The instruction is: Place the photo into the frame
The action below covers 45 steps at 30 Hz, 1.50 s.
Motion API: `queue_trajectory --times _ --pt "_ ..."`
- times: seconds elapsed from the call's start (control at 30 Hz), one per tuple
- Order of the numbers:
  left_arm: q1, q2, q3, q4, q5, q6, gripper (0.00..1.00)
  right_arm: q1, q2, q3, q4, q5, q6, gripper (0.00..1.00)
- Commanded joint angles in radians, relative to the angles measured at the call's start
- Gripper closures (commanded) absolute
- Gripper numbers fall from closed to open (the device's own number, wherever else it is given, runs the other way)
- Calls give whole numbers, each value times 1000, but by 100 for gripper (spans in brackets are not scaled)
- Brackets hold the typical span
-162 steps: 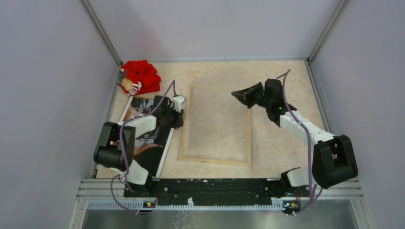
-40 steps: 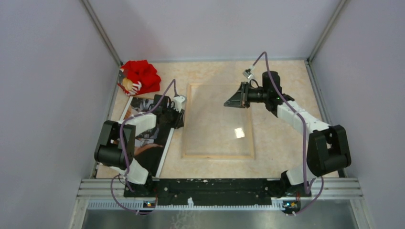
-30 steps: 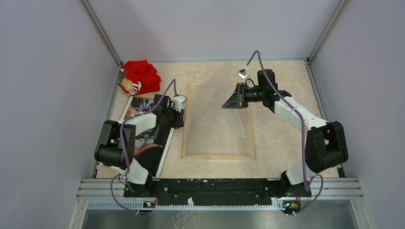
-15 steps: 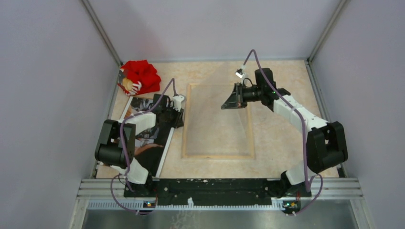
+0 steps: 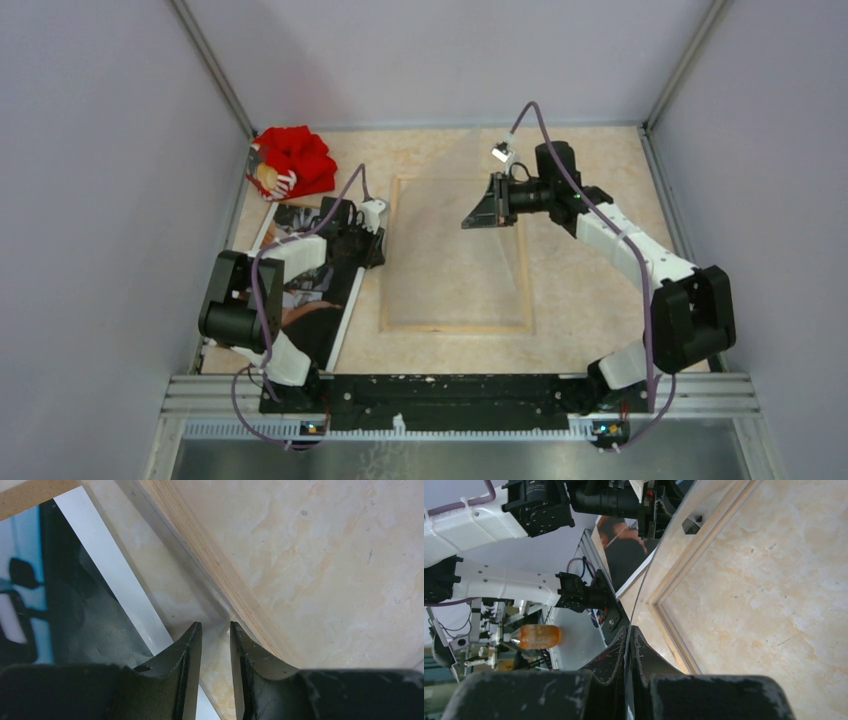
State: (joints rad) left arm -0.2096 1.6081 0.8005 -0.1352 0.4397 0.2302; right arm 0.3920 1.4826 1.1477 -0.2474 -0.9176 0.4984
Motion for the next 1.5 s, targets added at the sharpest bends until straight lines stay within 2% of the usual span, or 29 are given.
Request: queue_trajectory --times 0.0,0.3,0.5,0.57,0.8,1.03,1.3,1.47 --pt "7 22 7 -35 -3 -2 66 14 -62 23 36 -6 -20 100" --pt "7 21 5 -32 -4 -2 66 13 6 43 -7 54 -74 100" --pt "7 18 5 -36 -4 0 66 13 80 72 -150 187 -126 100" --pt "7 18 5 -37 -2 -2 66 16 83 73 -195 249 -140 100" --pt "7 21 6 -39 4 -3 66 16 49 73 -236 288 -142 100" --pt "7 20 5 -39 7 -3 66 16 20 50 -220 314 -100 100" --pt "7 23 7 -39 7 -3 67 -26 -88 -161 -92 357 67 100" --pt "7 23 7 -40 6 -3 67 -35 -108 -234 -23 376 116 100"
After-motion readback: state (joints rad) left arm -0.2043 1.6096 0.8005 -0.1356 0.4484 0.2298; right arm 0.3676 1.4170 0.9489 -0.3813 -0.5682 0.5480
